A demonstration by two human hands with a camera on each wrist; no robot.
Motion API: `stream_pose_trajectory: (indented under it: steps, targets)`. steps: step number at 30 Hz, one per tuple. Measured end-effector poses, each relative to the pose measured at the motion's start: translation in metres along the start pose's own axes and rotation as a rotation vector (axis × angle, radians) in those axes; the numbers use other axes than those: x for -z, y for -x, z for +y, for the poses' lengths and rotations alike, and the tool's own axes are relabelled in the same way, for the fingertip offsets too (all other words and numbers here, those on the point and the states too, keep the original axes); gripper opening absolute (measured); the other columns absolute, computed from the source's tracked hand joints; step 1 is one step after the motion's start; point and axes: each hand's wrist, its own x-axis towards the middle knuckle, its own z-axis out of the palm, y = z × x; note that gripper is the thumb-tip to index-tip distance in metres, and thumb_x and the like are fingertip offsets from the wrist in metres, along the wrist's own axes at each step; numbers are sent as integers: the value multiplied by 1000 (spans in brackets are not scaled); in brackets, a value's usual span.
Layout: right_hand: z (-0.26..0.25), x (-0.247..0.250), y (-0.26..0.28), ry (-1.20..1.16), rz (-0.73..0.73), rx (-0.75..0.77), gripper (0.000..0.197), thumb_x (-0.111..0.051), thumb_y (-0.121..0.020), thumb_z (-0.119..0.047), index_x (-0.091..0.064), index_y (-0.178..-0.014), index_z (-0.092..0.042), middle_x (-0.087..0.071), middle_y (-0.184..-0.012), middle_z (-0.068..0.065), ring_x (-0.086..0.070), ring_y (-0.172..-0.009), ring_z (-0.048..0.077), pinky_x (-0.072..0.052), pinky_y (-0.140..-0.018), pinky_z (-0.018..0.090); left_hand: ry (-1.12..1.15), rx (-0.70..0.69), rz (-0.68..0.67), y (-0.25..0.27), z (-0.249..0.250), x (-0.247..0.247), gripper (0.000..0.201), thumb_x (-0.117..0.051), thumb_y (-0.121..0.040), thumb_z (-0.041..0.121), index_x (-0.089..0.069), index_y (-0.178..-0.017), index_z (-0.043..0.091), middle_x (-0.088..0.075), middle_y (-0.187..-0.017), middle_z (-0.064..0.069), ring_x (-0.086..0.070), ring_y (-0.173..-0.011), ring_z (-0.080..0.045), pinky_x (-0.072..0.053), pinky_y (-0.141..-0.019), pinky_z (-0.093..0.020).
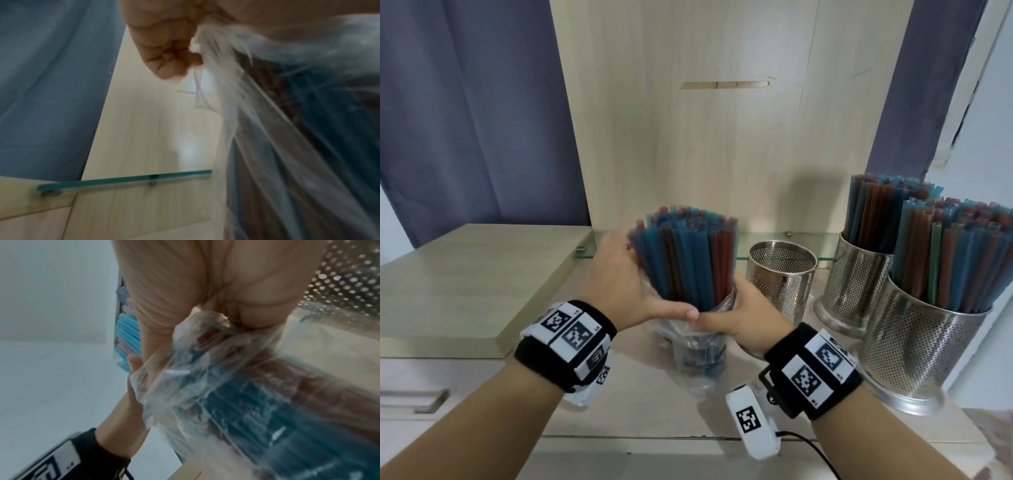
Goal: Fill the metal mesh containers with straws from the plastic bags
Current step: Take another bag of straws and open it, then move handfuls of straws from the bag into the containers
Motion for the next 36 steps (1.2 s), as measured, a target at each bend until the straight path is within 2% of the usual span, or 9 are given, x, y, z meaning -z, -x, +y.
stream_pose_trajectory:
  steps: [5,8,11,13,17,22,28,33,36]
  targets:
    - [11,3,-4,-79,110,5,82,-91,-63,-14,-46,-131,-15,-66,-123,10,-66,-113,22,-53,-97,42,284,-9,9,-2,3,-13,98,-93,-37,50,-46,-120,26,-47,-103,31,-44,-94,31,-32,-76,7]
    - [13,0,0,-57,150,39,67,-78,-80,-3,-43,-134,-16,-66,-124,7,-66,-113,17,-55,-94,32,471,62,87,-5,-6,-32,111,-88,-33,62,-33,-122,24,-48,-113,24,-47,-106,21,-36,-91,-2]
    - [16,-2,1,79,151,44,75,-77,-83,-31,-35,-143,-19,-63,-129,-3,-61,-118,7,-52,-100,31,537,41,23,-11,-12,-44,125,-87,-36,67,-25,-136,23,-48,-130,14,-47,-124,2,-41,-106,-26]
    - [19,-4,3,188,155,0,82,-74,-80,-50,-31,-145,-24,-62,-130,-9,-60,-119,5,-50,-103,34,374,-2,-46,-14,-10,-46,119,-81,-40,77,-37,-136,24,-57,-122,13,-55,-115,-2,-49,-98,-31]
    - [14,-9,11,459,196,-91,71,-62,-92,-45,-22,-150,-31,-63,-129,-7,-63,-113,11,-50,-99,31,-84,36,-78,-8,-9,-49,122,-49,-36,103,-47,-130,25,-56,-111,6,-58,-99,-12,-55,-81,-32]
    - [5,-9,11,539,196,-140,55,-59,-97,-32,-31,-143,-30,-65,-121,-5,-62,-100,10,-51,-89,25,-322,23,-36,-8,-17,-53,125,-33,-38,108,-49,-127,21,-48,-119,-3,-42,-110,-18,-47,-93,-35]
    - [13,1,2,136,25,-265,68,-64,-90,-8,-27,-143,-29,-58,-117,-9,-59,-121,20,-50,-103,43,158,108,-130,-11,-14,-67,128,-82,-42,73,-22,-143,22,-51,-135,4,-51,-121,-13,-43,-101,-27]
    - [-15,6,5,269,110,-218,46,-61,-94,-16,-44,-136,-11,-61,-122,-1,-59,-106,9,-44,-71,2,257,103,-121,-14,-16,-73,136,-90,-47,56,-3,-149,35,-50,-139,5,-51,-125,-12,-38,-99,-24]
    - [-45,4,-1,256,249,-56,24,-62,-95,-32,-58,-118,-28,-68,-114,-9,-64,-107,7,-49,-84,14,263,91,-115,-13,-18,-75,128,-90,-51,53,-9,-148,31,-52,-137,6,-51,-125,-12,-38,-97,-22]
